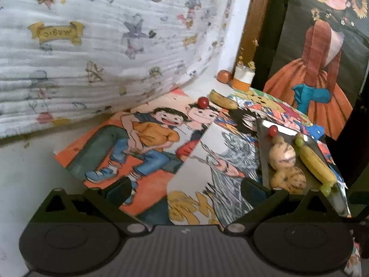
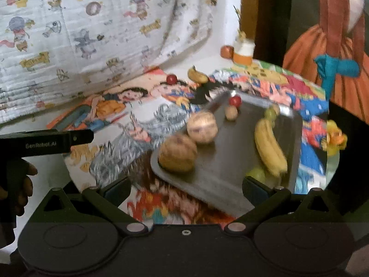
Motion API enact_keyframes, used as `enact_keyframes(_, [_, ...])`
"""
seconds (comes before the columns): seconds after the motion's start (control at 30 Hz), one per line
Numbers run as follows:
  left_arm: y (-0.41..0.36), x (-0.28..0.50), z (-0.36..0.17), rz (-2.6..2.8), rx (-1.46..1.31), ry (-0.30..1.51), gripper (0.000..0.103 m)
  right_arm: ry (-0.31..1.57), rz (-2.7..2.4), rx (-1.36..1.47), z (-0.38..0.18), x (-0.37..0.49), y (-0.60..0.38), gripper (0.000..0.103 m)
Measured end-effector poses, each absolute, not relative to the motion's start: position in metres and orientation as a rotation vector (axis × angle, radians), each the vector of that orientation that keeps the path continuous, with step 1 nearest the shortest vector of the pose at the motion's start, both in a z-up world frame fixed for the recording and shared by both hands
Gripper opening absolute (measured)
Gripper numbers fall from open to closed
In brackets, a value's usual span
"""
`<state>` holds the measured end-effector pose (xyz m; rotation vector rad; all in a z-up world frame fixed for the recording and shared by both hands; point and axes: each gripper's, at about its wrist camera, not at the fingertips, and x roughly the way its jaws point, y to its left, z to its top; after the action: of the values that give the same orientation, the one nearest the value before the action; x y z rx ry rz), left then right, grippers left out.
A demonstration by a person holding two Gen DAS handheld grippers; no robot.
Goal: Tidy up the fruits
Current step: 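Lift both grippers away from the tray, then move the left gripper toward a red cherry tomato while the right gripper approaches a small banana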
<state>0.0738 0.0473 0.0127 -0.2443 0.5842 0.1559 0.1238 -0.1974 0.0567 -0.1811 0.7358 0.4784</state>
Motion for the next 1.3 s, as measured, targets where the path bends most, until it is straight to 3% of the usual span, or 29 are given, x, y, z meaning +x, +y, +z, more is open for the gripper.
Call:
enact_keyframes(0.77, [0.069, 0.174, 0.076, 0.192, -0.119, 0.438, 0.103, 0.353, 0.605, -0.432, 0.165, 0.260, -0.143, 0.102])
enact_keyframes(1.07, [0.064, 0.245, 0.069, 0.137, -0.011, 0.468, 0.103, 0.392, 0.625, -0.553, 0.153, 0.340, -0.122, 0.102])
enact_keyframes(1.3, [0.067, 0.290, 0.048, 0.073, 0.042, 0.504, 0.103, 0.553, 0.617, -0.478, 0.122, 0.415, -0.108, 0.102])
